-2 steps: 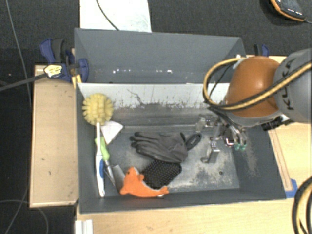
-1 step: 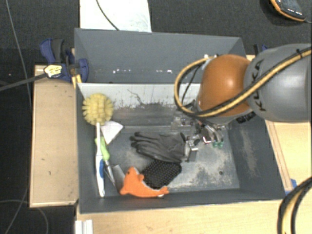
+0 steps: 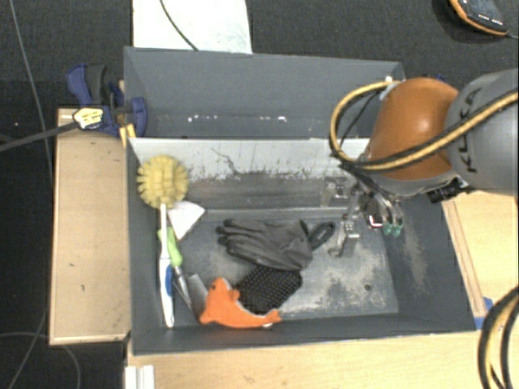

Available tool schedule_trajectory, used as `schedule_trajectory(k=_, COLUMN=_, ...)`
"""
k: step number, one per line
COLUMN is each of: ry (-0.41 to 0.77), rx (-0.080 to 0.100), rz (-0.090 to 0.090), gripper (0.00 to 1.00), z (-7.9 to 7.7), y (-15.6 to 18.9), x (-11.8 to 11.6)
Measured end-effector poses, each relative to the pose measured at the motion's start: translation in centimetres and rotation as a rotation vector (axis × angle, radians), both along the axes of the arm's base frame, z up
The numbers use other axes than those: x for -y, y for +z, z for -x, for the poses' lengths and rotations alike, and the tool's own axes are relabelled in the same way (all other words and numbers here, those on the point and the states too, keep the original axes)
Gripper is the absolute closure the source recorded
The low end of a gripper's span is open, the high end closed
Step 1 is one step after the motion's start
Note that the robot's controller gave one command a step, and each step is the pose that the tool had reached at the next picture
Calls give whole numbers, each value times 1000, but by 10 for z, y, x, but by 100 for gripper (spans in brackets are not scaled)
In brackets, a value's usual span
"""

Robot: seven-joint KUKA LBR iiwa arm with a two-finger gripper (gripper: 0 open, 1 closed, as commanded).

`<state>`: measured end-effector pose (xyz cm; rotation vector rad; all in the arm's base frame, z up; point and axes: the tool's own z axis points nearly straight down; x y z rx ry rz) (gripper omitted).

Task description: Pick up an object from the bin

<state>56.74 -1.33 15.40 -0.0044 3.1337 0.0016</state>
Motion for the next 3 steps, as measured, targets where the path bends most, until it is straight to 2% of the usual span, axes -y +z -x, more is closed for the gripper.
schedule_trajectory(k=1, ry=84, rx=1, rz=2, gripper=0, z=25, y=-45, x=-30)
schedule_trajectory(k=2, ry=179, rx=-5, rz=1, gripper=0, z=30, y=-55, x=-48)
schedule_trajectory(k=3, ry=320, rx=1, rz=5, gripper=0, z=22, y=-82, x=-75)
